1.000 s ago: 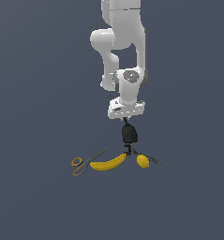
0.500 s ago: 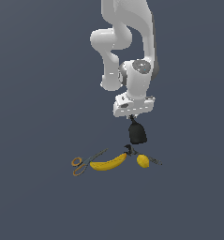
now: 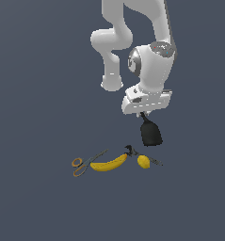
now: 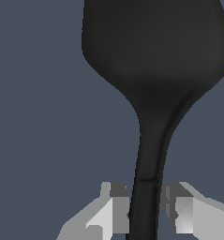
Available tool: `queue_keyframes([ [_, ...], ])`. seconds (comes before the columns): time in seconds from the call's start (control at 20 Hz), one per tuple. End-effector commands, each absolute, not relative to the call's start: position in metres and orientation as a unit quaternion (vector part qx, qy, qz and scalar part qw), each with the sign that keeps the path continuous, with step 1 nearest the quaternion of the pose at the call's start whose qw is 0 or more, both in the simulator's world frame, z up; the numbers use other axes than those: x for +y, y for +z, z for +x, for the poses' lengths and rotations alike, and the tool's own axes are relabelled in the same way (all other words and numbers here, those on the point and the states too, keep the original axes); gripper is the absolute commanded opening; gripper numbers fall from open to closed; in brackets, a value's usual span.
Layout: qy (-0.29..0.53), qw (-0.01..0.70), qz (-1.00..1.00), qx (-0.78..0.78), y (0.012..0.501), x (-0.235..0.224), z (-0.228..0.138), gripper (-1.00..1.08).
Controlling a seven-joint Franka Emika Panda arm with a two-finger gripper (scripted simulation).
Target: Pick up a designated object from a clutter of objects.
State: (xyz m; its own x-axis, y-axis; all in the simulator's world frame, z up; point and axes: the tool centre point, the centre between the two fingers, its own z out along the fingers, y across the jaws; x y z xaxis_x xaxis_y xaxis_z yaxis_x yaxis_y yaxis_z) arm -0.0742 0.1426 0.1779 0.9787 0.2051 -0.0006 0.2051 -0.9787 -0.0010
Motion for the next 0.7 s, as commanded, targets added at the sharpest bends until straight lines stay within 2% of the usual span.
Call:
queue_keyframes([
  [0.0, 0.0, 0.001, -0.995, -0.103, 0.199, 0.152, -0.062, -1.0],
  [0.65, 0.0, 0.0, -0.995, -0.102, 0.289, 0.193, -0.003, -1.0],
])
